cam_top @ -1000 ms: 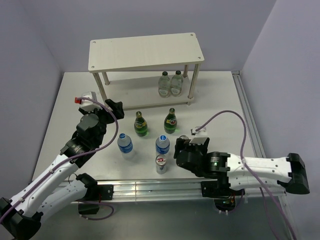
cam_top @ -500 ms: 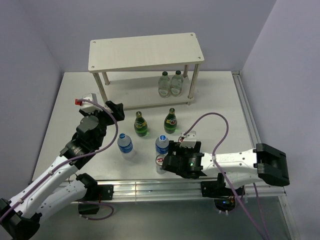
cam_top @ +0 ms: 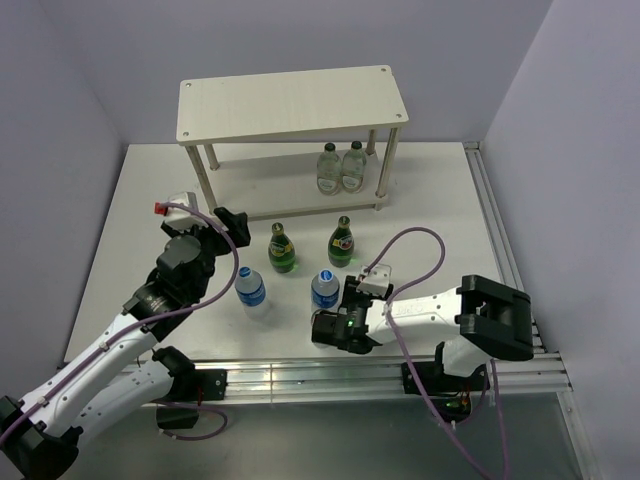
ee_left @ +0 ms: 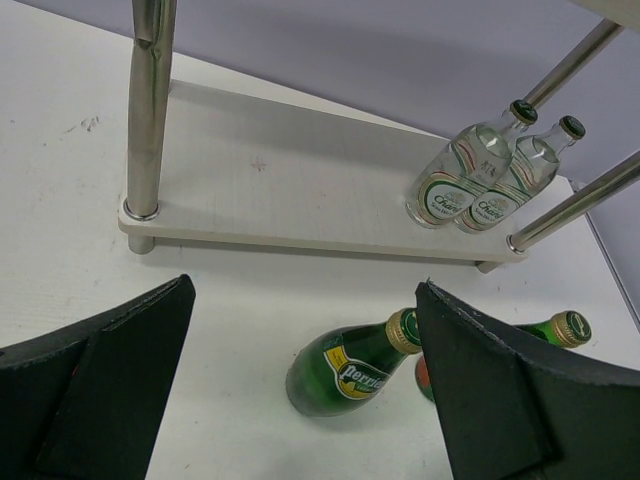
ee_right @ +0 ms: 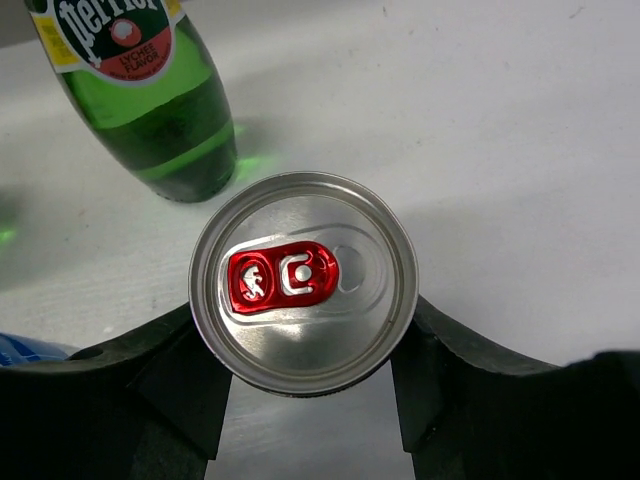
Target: Place and organize the beverage onto the shelf
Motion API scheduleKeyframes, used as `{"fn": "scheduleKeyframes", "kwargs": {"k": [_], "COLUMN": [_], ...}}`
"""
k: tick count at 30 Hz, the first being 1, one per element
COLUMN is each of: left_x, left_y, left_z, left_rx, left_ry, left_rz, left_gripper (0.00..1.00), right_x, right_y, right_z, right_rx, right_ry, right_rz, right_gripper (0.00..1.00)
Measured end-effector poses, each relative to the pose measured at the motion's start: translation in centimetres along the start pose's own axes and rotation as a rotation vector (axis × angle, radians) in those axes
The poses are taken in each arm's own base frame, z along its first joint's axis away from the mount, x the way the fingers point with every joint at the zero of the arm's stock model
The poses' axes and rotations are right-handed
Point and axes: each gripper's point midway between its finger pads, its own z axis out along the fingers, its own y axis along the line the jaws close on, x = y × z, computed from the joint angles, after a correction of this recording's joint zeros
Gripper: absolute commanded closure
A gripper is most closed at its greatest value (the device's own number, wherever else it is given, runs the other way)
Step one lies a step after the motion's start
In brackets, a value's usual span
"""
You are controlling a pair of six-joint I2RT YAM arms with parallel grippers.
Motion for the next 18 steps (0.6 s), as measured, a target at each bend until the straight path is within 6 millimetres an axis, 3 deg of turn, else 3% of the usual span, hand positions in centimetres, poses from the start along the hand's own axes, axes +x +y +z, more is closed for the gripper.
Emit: {"fn": "scheduleKeyframes", "kwargs": {"k": [2, 4, 8, 10, 13, 18], "left_x": [0.1, 0.2, 0.1, 0.1, 0.1, 0.1], "left_y": [0.1, 0.1, 0.2, 0.2, 0.2, 0.2], "left_z": [0.0, 0.0, -0.1, -0.1, -0.1, -0.1], "left_rx": [-0.001, -0.003, -0.005, -0.005, -0.004, -0.004], "left_ry": [0.003, 0.004, -0.001, -0.002, -0.001, -0.002], "left_rz": [0.002, 0.004, 0.002, 0.001, 0.001, 0.001], "left_gripper": [0.01, 0.01, 0.01, 0.01, 0.01, 0.01], "right_x": [-0.3, -1.0, -4.4, -7.4, -13.4, -23.4], "right_y": [-0.3, -0.5, 0.3, 1.7, 3.5, 4.3], "right_z": [-0.1, -0.3, -1.6, -2.7, -4.7, -6.7], "right_rx": [0.023, 0.045, 0.052, 0.02, -0.052, -0.191], "right_ry": [-0.001, -0.002, -0.013, -0.016, -0.025, -0.08], "right_rz": [0.004, 0.005, 0.053, 0.103, 0.177, 0.224], "right_gripper": [0.93, 0.95, 0.97, 0.99, 1.0, 1.0]}}
